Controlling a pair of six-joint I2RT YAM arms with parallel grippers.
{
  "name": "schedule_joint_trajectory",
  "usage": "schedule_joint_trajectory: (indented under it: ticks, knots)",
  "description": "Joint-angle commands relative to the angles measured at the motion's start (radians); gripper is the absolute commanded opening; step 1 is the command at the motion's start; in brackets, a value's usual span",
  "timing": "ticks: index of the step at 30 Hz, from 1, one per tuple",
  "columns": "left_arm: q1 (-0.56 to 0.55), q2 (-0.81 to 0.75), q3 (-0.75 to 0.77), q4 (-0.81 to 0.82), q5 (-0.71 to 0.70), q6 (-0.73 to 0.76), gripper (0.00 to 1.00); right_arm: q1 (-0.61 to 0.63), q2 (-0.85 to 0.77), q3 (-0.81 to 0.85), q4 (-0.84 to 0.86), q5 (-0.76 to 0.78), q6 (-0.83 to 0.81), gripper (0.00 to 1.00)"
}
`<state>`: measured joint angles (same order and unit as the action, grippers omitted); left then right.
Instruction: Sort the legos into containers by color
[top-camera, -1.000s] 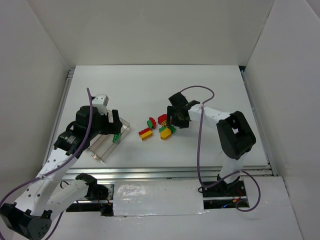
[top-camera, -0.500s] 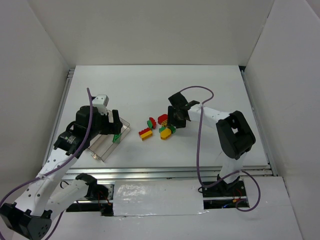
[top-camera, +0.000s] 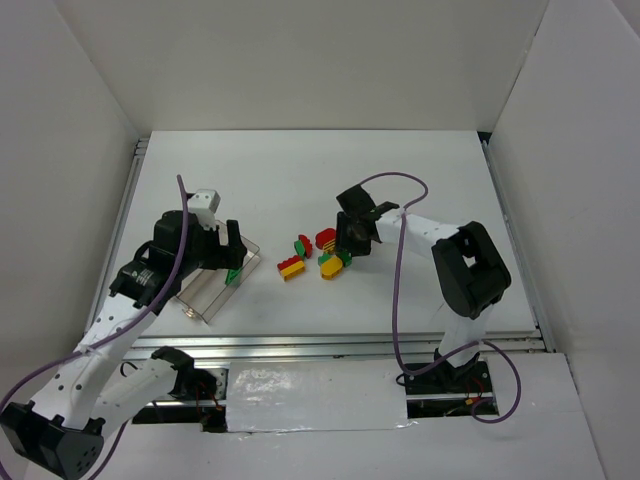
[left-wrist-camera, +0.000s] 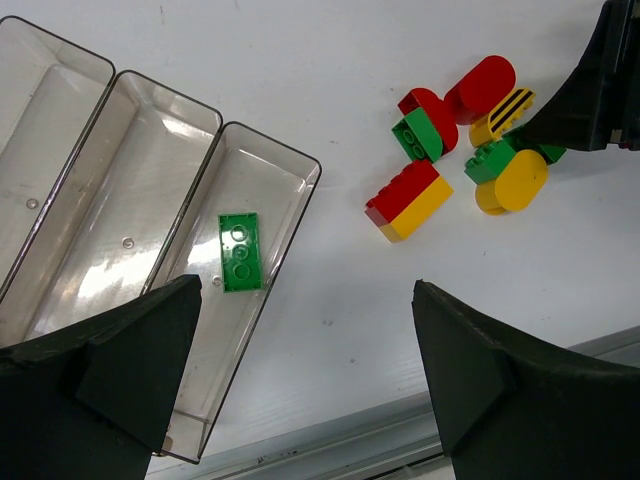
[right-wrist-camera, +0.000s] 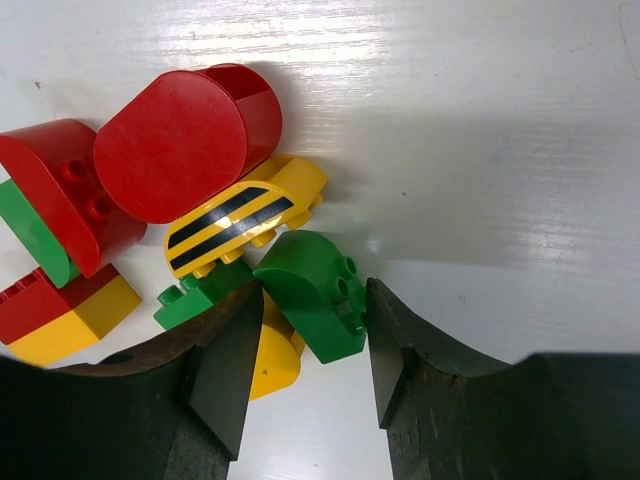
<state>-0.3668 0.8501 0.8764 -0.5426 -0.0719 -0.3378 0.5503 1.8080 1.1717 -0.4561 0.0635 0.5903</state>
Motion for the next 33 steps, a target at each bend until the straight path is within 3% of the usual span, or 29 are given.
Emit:
schedule_joint_trajectory:
  ticks: [1,15,16,18,19,20,28,33]
  knots:
    - [0.003,0.001,-0.007,0.032,0.017,0.023,0.99,-0.006,0.008,-0.05,-0.069,0.085,-0.007,0.52]
    - [0.003,-0.005,-0.005,0.03,0.017,0.023,0.99,-0.006,0.022,-0.098,-0.082,0.117,0.008,0.5]
    - [0.003,-0.005,-0.007,0.03,0.015,0.023,1.0,-0.006,0.024,-0.102,-0.079,0.114,0.006,0.47]
    - [0.003,-0.005,-0.005,0.03,0.015,0.022,1.0,-0.006,0.01,-0.112,-0.069,0.108,0.008,0.32]
    - [0.003,-0.006,-0.007,0.03,0.015,0.022,0.99,-0.006,0.004,-0.121,-0.062,0.113,0.012,0.12]
    - [0.005,-0.006,-0.008,0.03,0.015,0.022,0.99,-0.006,-0.01,-0.122,-0.067,0.122,0.028,0.0]
    - [0.003,-0.006,-0.007,0.03,0.015,0.022,0.99,-0.004,-0.088,-0.116,-0.113,0.164,0.039,0.0]
    - [0.005,-0.017,-0.001,0.026,-0.014,0.01,1.0,0.08,-0.26,-0.086,-0.113,0.136,0.055,0.0]
